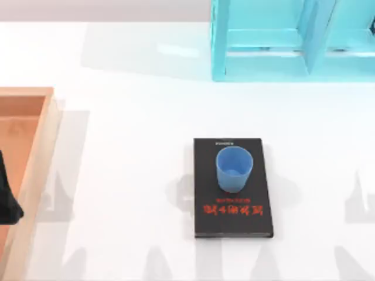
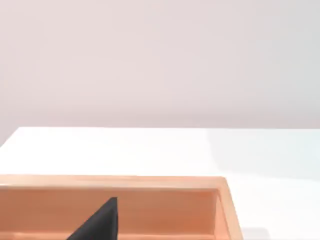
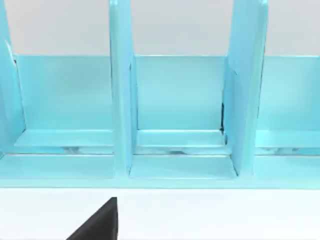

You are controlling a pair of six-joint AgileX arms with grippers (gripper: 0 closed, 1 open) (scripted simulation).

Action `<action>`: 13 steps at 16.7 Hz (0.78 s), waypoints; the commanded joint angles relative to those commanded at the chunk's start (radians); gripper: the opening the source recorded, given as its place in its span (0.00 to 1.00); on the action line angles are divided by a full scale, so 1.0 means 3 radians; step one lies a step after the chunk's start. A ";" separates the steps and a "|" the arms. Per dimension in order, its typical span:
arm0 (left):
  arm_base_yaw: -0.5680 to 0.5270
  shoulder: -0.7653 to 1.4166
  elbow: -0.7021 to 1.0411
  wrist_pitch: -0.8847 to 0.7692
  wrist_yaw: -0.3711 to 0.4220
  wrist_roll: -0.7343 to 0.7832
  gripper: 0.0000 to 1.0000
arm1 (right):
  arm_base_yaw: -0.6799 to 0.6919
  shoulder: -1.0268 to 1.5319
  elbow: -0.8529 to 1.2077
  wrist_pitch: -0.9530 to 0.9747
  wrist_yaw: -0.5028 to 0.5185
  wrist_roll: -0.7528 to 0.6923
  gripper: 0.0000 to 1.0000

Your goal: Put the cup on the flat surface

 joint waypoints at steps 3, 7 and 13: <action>-0.0007 0.0030 0.0030 -0.0018 -0.0002 -0.0015 1.00 | 0.0000 0.0000 0.0000 0.0000 0.0000 0.0000 1.00; -0.0107 0.0489 0.0463 -0.0307 -0.0046 -0.0233 1.00 | 0.0000 0.0000 0.0000 0.0000 0.0000 0.0000 1.00; -0.0452 0.2143 0.1827 -0.1361 -0.0200 -0.0880 1.00 | 0.0000 0.0000 0.0000 0.0000 0.0000 0.0000 1.00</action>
